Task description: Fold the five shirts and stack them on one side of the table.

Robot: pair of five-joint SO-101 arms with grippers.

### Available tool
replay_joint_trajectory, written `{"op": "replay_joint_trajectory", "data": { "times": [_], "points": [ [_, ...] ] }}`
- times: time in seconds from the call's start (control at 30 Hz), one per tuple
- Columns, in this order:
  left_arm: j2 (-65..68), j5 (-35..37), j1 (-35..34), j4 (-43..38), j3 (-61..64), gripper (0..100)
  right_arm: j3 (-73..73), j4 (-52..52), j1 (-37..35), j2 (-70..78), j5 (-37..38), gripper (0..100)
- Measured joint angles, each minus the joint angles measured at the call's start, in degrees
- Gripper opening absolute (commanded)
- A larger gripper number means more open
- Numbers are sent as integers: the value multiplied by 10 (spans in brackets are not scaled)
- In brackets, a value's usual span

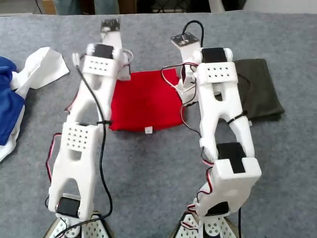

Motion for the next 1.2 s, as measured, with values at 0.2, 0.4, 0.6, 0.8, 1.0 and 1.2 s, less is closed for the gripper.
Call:
{"op": "replay_joint_trajectory", "data": {
  "times": [0.2, 0.4, 0.6, 0.8, 1.0, 1.2],
  "points": [
    [42, 0, -2, -30, -1, 29, 16, -69, -4, 90, -26, 15],
    [50, 0, -2, -31, -20, 29, 64, -150, -3, 170, -50, 15],
    [50, 0, -2, -23, -25, 29, 35, -108, 39, 155, -51, 15],
    [51, -1, -2, 76, -159, 30, -32, -29, 40, 86, -51, 15],
    [45, -58, -4, 161, -276, 30, -38, 68, -2, 45, -77, 15],
    [39, -61, -86, 135, -277, 30, 21, 62, -42, -11, -133, 16]
  ]
}}
